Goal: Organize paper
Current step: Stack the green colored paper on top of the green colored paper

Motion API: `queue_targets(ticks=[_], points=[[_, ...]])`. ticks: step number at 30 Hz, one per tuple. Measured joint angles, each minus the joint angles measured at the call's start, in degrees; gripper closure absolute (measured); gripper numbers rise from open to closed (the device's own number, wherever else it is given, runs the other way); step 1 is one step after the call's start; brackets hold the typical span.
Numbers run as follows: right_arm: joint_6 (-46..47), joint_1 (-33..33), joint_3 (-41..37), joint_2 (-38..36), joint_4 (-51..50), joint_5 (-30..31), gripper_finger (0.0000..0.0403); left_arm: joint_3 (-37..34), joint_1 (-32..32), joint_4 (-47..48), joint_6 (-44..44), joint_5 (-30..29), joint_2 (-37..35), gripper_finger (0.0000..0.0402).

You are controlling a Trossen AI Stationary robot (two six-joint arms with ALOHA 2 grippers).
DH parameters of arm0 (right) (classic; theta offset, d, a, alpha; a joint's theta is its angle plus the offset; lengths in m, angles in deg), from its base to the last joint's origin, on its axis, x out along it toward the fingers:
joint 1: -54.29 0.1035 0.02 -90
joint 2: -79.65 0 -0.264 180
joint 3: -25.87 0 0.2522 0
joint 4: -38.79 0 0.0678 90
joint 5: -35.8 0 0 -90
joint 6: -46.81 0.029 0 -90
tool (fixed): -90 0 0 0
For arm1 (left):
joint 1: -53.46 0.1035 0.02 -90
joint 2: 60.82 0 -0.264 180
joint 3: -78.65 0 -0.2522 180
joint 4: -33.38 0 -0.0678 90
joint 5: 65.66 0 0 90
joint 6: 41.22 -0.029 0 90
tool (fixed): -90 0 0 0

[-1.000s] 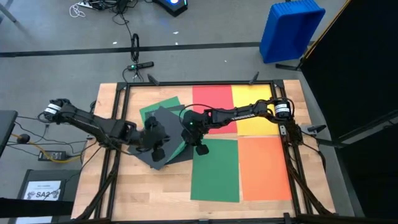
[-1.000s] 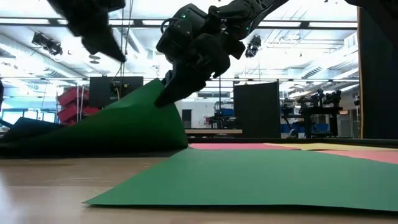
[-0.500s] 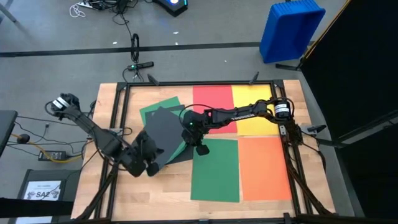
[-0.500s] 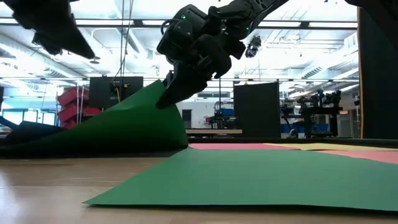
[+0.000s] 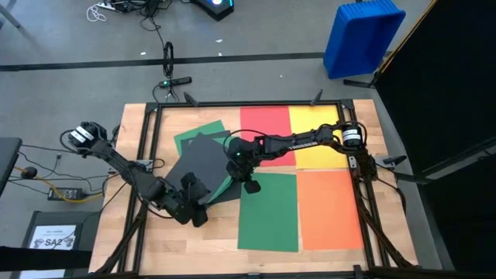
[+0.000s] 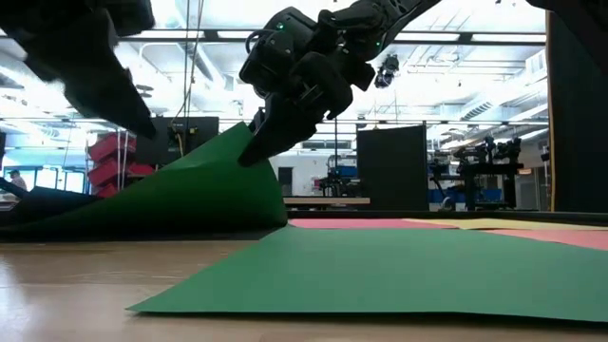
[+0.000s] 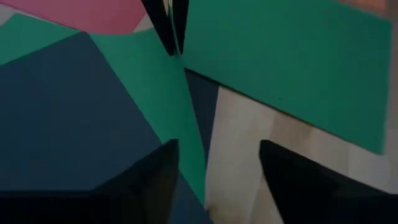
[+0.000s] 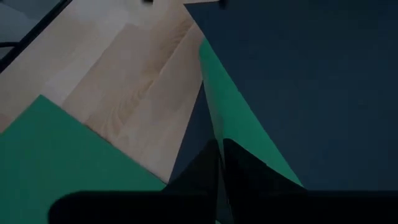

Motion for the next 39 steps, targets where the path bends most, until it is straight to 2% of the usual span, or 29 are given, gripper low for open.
queue_targets(ticks=[3, 6, 14, 20, 30, 33, 39], points=[[0.0, 0.0, 0.0, 0.0, 0.0, 0.0, 0.0403, -0.1, 2.1, -4.2, -4.0, 0.1, 2.4, 0.0149], [0.1, 0.0, 0.0, 0.0, 0.0, 0.0, 0.0403, -0.1, 4.2, -8.3, -7.1, 1.2, 5.4, 0.0129], [0.2, 0.0, 0.0, 0.0, 0.0, -0.1, 0.0403, -0.1, 7.7, -10.5, -8.1, 1.8, 12.3, 0.0144], [0.3, 0.0, 0.0, 0.0, -0.1, -0.1, 0.0403, -0.1, 8.4, -11.4, -8.4, -0.1, 12.6, 0.0205], [0.5, 0.0, 0.0, 0.1, -0.1, -0.1, 0.0403, 0.0, 8.4, -12.3, -11.3, -0.6, 13.0, 0.0383], [0.5, 0.0, 0.0, 0.1, 0.1, 0.4, 0.0403, 0.4, 8.4, -12.7, -11.5, -1.4, 13.0, 0.0397], [0.6, -0.2, 1.7, 0.1, -1.3, 1.4, 0.0403, 3.7, 8.4, -10.8, -15.7, -1.8, 12.8, 0.0401]])
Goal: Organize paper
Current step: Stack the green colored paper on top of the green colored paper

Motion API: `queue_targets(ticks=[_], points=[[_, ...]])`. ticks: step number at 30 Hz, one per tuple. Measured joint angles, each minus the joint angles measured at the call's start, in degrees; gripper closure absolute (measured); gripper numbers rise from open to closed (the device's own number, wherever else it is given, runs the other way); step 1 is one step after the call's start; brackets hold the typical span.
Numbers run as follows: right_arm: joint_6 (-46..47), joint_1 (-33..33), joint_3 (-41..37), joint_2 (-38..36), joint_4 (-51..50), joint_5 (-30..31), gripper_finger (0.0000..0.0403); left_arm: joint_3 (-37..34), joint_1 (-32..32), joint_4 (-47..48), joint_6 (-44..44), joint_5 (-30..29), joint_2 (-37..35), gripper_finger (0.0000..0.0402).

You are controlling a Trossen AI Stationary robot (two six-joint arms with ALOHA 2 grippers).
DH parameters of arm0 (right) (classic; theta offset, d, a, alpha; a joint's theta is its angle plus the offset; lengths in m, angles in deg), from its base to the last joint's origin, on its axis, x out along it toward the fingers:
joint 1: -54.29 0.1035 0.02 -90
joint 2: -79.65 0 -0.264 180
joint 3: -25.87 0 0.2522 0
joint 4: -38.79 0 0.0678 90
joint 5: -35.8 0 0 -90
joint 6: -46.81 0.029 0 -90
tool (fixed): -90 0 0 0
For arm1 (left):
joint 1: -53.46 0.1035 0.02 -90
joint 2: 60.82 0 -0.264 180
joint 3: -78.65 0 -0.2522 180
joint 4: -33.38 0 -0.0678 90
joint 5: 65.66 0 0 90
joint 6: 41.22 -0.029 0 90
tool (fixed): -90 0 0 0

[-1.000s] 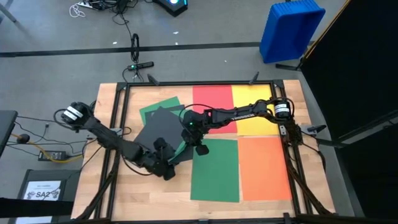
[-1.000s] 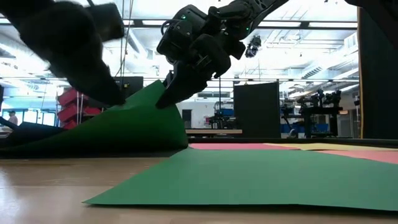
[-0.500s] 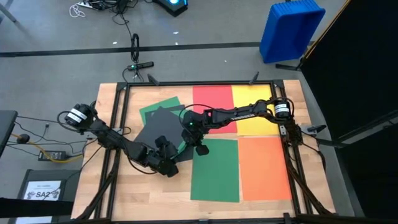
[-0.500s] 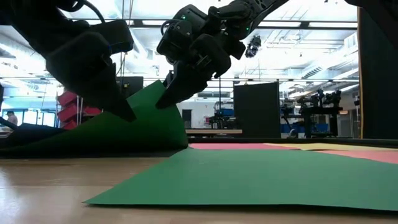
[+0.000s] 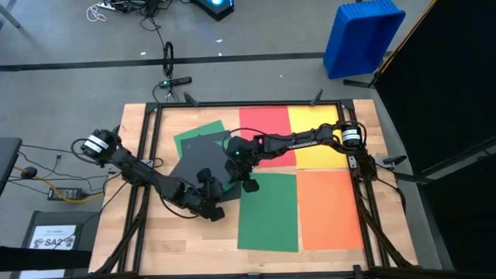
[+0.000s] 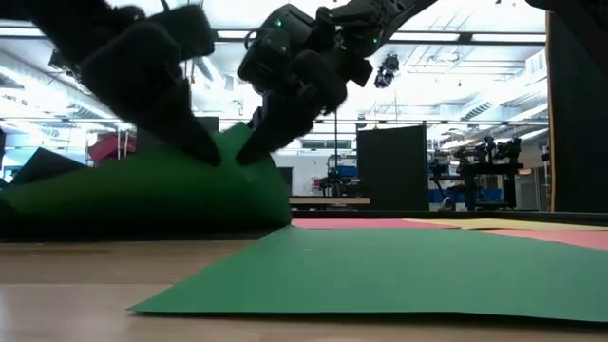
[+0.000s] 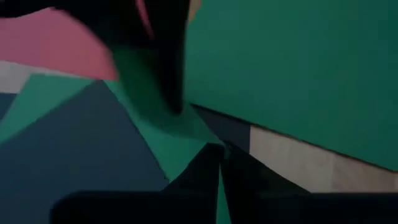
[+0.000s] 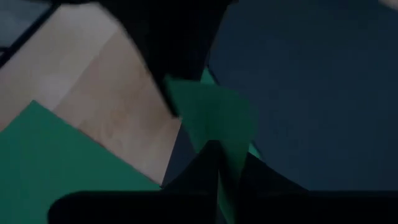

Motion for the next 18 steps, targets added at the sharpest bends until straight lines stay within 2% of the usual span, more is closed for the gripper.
queue_targets(ticks=[5, 12, 18], points=[[-0.9, -0.2, 5.7, 0.0, -4.0, 0.5, 0.0403, 5.5, 0.0, 11.9, 0.2, -0.5, 0.0, 0.0402], [-5.2, -0.7, 15.3, 0.0, -14.8, 5.2, 0.0403, 14.5, -0.1, 33.6, 5.1, -2.1, 0.0, 0.0401], [-7.4, -2.0, 24.2, 0.0, -26.3, 12.0, 0.0403, 18.5, -0.1, 39.0, 5.9, -3.6, -1.9, 0.0401]])
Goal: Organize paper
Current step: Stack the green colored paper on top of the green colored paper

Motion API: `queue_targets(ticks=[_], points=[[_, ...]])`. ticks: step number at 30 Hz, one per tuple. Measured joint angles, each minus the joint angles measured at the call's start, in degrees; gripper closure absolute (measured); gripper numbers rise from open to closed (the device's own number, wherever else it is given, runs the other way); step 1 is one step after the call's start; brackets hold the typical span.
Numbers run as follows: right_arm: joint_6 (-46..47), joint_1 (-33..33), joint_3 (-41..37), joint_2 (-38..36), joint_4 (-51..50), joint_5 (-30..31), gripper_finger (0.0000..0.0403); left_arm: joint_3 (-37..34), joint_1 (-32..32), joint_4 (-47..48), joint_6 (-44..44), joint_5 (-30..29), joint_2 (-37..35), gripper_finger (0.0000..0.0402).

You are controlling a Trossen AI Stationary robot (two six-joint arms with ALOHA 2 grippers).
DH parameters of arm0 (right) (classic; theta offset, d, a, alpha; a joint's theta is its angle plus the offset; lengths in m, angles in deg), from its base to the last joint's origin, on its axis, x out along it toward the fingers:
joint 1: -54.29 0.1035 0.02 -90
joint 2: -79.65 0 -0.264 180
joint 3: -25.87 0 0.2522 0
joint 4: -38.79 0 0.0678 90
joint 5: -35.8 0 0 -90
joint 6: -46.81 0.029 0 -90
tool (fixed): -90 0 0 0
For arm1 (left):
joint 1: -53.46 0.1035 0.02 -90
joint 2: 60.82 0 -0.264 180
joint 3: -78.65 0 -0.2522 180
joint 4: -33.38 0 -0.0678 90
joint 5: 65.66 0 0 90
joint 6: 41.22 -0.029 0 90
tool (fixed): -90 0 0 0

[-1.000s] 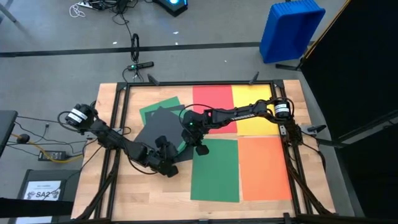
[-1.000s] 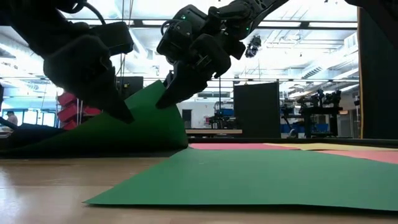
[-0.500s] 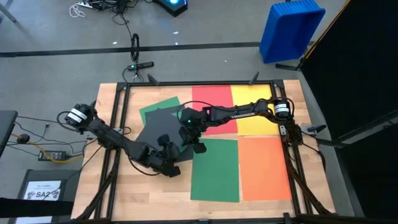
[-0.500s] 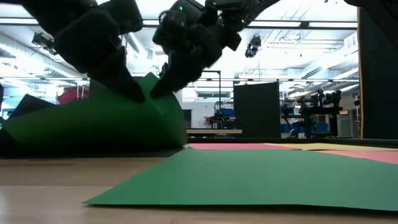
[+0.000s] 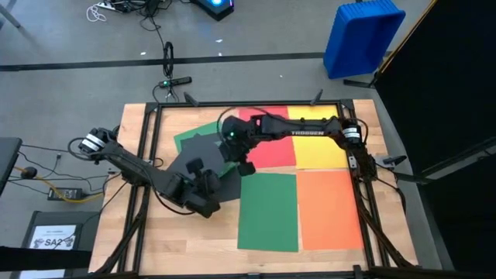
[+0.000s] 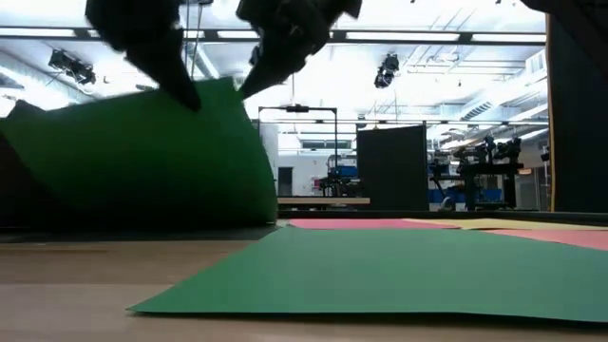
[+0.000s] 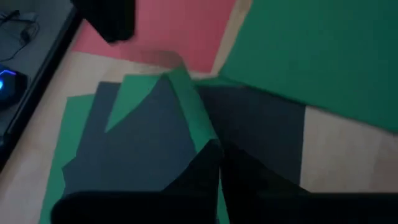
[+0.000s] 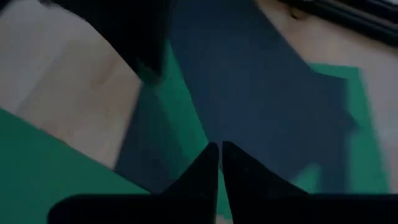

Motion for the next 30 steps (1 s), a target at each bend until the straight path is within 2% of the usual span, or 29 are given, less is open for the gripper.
queue_targets(ticks=[6, 14, 21, 27, 30], points=[[-1.4, -2.0, 9.8, -0.8, -13.7, 4.7, 0.0403, 1.7, -0.4, 0.7, -0.1, -3.3, -4.9, 0.0401], [-1.7, -4.1, 10.7, -12.0, -15.5, 6.0, 0.0403, 7.2, -0.5, 6.2, -3.3, -8.2, -9.4, 0.0401], [0.2, -3.6, 10.7, -22.1, -17.7, 8.1, 0.0403, 16.5, 0.2, 8.2, -13.5, -10.6, -9.8, 0.0401], [3.6, -1.9, 10.7, -29.1, -18.4, 11.5, 0.0403, 23.3, 0.1, 1.8, -25.7, -10.0, -9.8, 0.0401], [5.3, -0.8, 10.7, -31.3, -18.7, 12.5, 0.0403, 24.7, 0.2, -3.8, -31.1, -6.5, -9.7, 0.0401]])
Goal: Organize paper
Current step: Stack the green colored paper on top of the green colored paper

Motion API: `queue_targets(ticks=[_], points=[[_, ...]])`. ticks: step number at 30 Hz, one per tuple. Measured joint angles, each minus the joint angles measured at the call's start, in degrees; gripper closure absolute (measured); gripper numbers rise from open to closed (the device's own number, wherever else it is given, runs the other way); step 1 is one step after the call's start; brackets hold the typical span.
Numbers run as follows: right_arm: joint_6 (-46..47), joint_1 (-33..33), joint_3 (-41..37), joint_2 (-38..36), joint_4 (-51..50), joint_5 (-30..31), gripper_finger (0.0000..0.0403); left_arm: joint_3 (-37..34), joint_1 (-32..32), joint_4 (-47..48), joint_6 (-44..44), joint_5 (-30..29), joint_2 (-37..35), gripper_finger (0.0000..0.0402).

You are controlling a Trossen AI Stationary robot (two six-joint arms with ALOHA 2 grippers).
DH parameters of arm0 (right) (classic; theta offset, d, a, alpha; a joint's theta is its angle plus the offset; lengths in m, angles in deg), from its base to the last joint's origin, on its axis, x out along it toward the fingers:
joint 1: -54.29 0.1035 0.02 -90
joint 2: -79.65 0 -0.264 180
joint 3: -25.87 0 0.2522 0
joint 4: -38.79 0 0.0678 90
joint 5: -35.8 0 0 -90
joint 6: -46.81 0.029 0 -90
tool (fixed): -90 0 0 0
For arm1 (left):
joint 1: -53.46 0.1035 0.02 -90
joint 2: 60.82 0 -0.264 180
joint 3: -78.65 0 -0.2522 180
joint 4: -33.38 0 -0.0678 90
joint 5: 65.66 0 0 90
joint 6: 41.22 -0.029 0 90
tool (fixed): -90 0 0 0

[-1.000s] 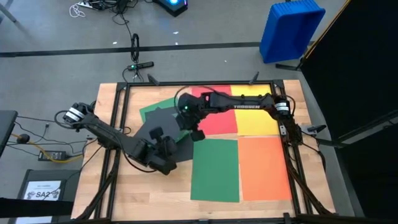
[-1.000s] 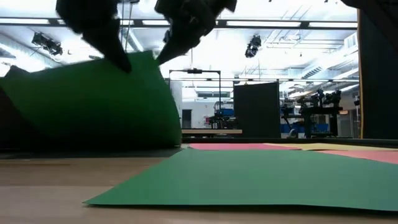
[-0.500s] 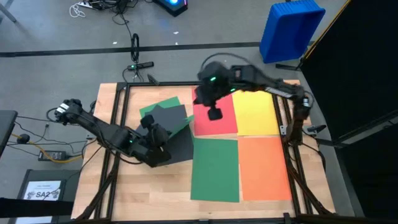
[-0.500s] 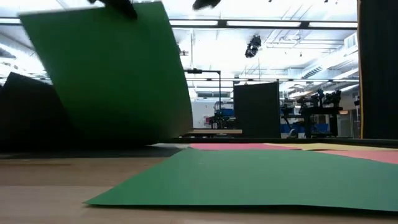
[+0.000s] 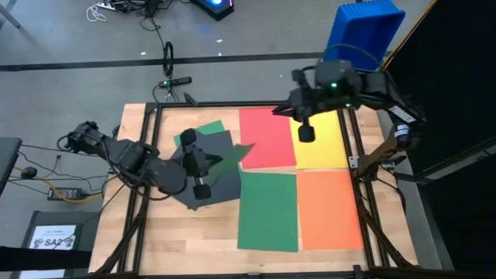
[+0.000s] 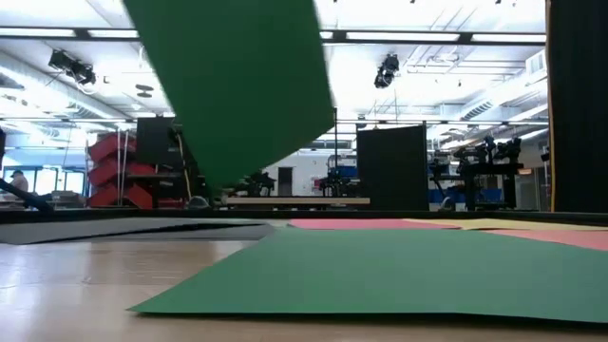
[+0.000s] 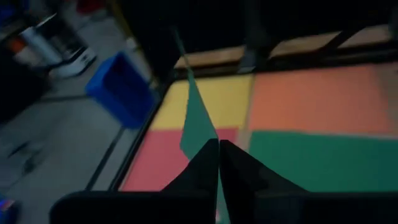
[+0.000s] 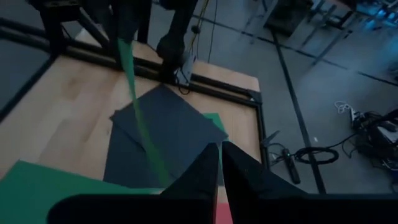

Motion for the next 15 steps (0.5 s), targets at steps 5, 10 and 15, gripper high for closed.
queue_targets(ticks=[5, 10, 15], points=[[2.5, 2.6, 0.0, -2.2, -1.7, 2.6, 0.0403, 0.1, 0.0, -6.4, -5.3, 3.9, 1.3, 0.0401], [4.4, 5.7, 0.0, -2.6, -4.2, 6.5, 0.0403, 0.1, 0.0, -11.0, -11.0, 6.9, 6.8, 0.0401], [5.7, 8.5, 0.0, -2.6, -5.5, 9.0, 0.0403, 0.1, 0.7, -16.7, -18.2, 8.5, 13.8, 0.0401]])
